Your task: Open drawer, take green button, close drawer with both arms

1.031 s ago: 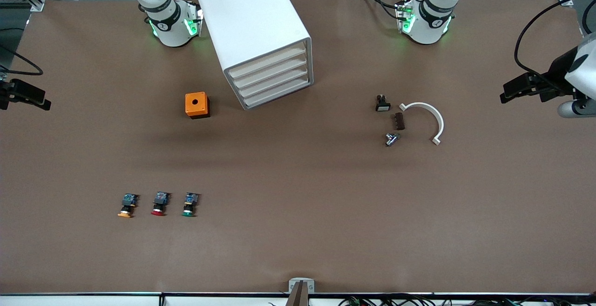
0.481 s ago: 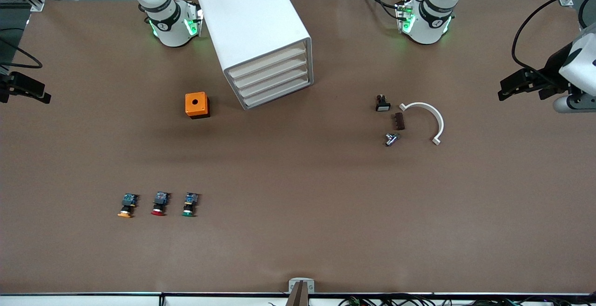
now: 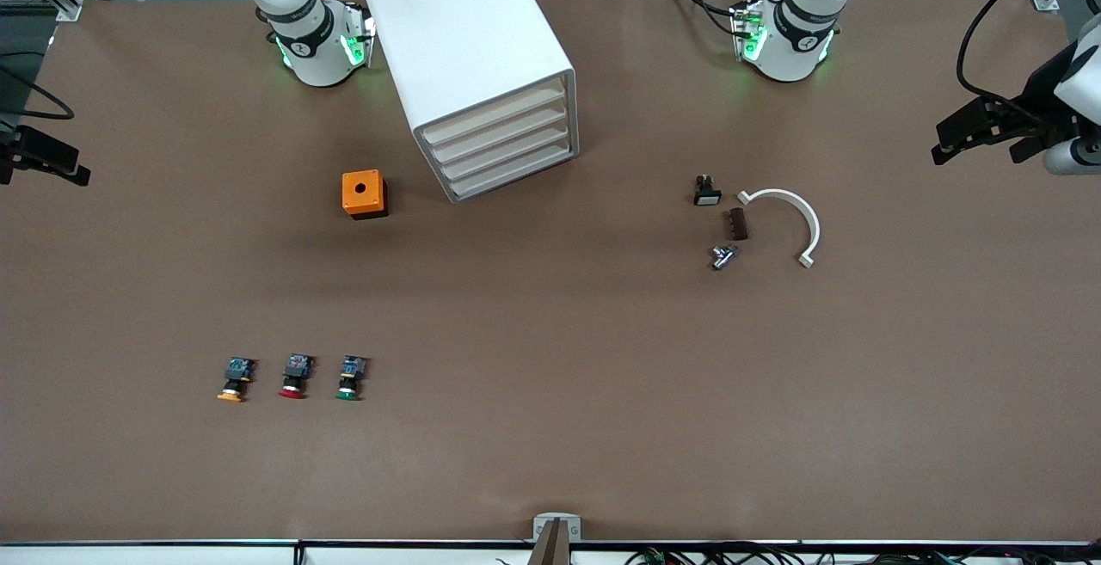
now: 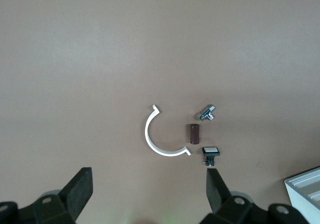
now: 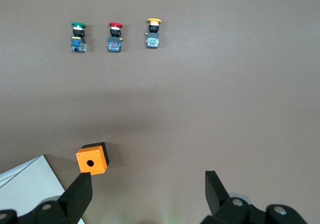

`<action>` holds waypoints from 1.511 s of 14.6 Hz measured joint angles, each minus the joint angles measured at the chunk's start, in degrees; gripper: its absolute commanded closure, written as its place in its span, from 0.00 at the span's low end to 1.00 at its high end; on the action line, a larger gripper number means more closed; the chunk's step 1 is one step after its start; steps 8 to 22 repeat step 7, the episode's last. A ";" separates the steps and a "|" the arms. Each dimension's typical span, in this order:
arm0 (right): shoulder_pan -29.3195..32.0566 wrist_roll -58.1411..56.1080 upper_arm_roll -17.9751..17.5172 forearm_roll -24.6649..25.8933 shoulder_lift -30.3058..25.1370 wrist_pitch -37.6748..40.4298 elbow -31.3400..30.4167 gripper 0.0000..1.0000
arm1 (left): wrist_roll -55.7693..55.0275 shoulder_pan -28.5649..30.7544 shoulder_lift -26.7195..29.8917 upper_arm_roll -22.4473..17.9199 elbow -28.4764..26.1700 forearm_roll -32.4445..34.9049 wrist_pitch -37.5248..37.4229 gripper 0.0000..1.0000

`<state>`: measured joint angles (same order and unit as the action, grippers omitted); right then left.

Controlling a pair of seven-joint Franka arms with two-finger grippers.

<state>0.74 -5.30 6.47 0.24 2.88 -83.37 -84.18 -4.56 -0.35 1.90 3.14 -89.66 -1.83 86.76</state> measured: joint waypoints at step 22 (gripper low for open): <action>-0.03 0.00 -0.14 0.00 -3.48 -1.00 -4.30 0.00 | 0.02 0.01 0.00 0.03 -0.12 0.01 0.10 0.00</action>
